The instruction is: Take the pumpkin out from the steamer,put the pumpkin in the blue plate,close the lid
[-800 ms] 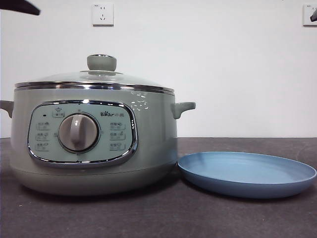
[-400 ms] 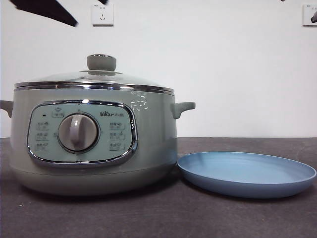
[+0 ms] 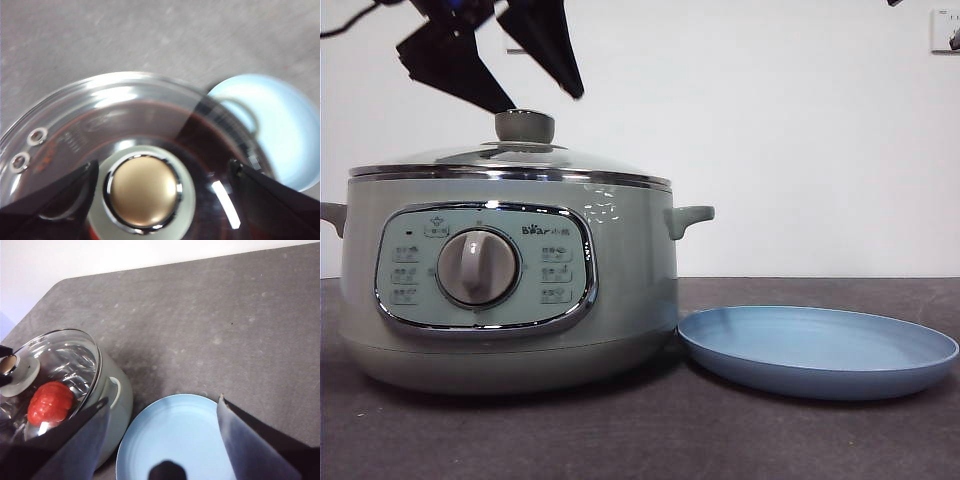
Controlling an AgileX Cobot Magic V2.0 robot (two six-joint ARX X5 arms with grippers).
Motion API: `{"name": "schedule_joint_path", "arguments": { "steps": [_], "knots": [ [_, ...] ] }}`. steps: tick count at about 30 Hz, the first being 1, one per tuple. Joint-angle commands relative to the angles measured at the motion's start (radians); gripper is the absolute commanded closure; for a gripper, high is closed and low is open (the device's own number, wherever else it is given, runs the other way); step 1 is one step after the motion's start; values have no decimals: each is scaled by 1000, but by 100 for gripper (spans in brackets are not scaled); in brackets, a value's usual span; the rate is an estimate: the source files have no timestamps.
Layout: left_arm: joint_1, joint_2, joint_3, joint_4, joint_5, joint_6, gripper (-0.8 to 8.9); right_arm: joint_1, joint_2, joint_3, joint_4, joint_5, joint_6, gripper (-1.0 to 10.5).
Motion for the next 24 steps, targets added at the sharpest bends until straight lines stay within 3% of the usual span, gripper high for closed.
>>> {"name": "schedule_joint_path", "arguments": {
  "steps": [1,13,15,19,24],
  "knots": [
    [-9,18,-1,2,-16,18,382,-2,0,4,1,-1,-5,594],
    [-9,51,-1,2,-34,38,383,-2,0,4,1,-1,-6,596],
    [-9,51,-1,-2,-63,39,467,-2,0,4,1,-1,-6,596],
    [-9,50,-1,-3,-95,68,837,-2,0,4,0,0,-6,597],
    [-9,50,0,1,-97,68,822,-2,0,4,-11,2,-6,599]
  ]
}}
